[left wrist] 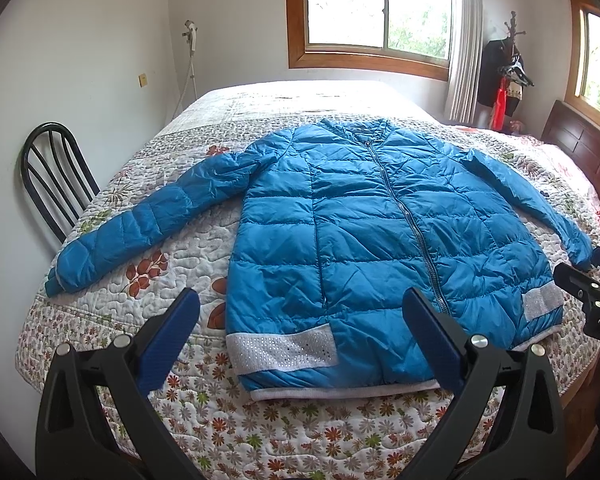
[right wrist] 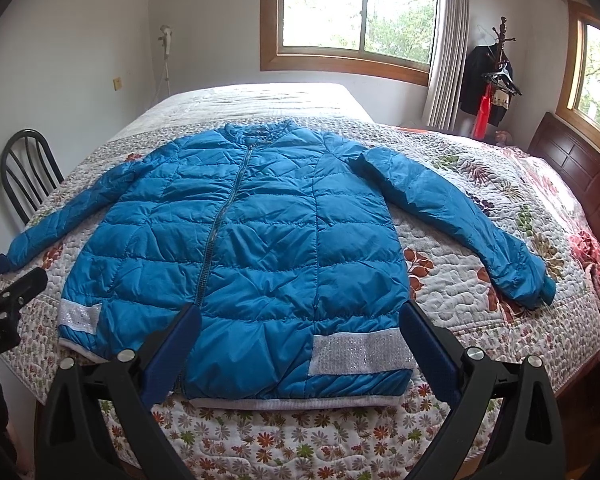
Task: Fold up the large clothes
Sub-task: 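Grasp the cuff of the blue sleeve with the right gripper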
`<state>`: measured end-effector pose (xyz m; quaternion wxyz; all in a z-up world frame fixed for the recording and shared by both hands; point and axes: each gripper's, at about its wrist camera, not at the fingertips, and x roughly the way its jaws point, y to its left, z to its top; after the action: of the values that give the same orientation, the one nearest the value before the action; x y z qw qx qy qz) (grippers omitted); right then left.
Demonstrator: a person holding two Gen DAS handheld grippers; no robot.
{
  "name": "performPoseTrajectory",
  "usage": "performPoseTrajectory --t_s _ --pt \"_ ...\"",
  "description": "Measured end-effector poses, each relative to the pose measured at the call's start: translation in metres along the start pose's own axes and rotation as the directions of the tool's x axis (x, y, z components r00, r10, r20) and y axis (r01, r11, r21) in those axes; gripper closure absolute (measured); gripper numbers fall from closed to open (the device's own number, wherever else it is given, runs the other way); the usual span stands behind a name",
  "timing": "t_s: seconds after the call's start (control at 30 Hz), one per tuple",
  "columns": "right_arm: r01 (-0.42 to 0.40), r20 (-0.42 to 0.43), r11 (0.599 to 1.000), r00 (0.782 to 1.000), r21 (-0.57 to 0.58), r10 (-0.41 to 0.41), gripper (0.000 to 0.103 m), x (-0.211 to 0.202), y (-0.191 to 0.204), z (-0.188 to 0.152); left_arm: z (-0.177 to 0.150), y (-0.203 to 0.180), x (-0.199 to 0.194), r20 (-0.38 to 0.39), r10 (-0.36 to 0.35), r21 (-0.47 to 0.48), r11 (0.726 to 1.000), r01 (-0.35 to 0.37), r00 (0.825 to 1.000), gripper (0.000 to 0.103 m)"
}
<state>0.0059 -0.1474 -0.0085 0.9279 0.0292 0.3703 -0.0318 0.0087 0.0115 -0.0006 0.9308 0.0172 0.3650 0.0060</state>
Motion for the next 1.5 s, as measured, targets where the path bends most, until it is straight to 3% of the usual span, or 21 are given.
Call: performPoseTrajectory --t_s 0.27,0.53,0.67,0.77,0.9,1.0,1.17,1.3,1.37,1.5 --pt "-0.032 -0.003 0.993 0.999 0.114 0.032 0.004 0.028 -0.044 0.009 0.004 0.014 0.022 -0.034 0.019 -0.040 0.999 -0.020 0.999 0.003" --pt "0.061 -0.071 0.987 0.996 0.148 -0.051 0.004 0.067 -0.092 0.022 0.004 0.035 0.049 -0.078 0.083 -0.051 0.995 -0.087 0.994 0.003" --pt "0.117 -0.131 0.964 0.988 0.240 -0.088 0.004 0.095 -0.146 0.028 -0.004 0.064 0.074 -0.132 0.127 -0.071 0.988 -0.137 0.983 0.003" --pt "0.185 -0.209 0.908 0.972 0.375 -0.111 0.004 0.119 -0.209 0.025 -0.010 0.093 0.096 -0.169 0.162 -0.097 0.979 -0.180 0.972 0.003" --pt "0.254 -0.298 0.788 0.950 0.561 -0.095 0.008 0.144 -0.296 0.006 -0.019 0.131 0.119 -0.211 0.190 -0.140 0.965 -0.222 0.959 0.003" --pt "0.259 -0.327 0.696 0.944 0.669 -0.038 0.008 0.157 -0.343 -0.013 -0.025 0.154 0.133 -0.233 0.219 -0.163 0.952 -0.260 0.948 0.003" --pt "0.256 -0.327 0.574 0.945 0.778 0.023 0.009 0.173 -0.388 -0.032 -0.030 0.184 0.152 -0.261 0.238 -0.209 0.932 -0.295 0.936 0.003" --pt "0.219 -0.290 0.478 0.954 0.851 0.078 0.009 0.190 -0.416 -0.042 -0.029 0.197 0.163 -0.252 0.223 -0.231 0.931 -0.282 0.942 0.003" --pt "0.213 -0.280 0.457 0.956 0.864 0.083 0.009 0.196 -0.422 -0.041 -0.028 0.198 0.166 -0.246 0.213 -0.232 0.934 -0.271 0.945 0.003" --pt "0.233 -0.288 0.479 0.957 0.846 0.043 0.013 0.204 -0.424 -0.030 -0.030 0.206 0.172 -0.243 0.178 -0.262 0.935 -0.241 0.954 0.002"
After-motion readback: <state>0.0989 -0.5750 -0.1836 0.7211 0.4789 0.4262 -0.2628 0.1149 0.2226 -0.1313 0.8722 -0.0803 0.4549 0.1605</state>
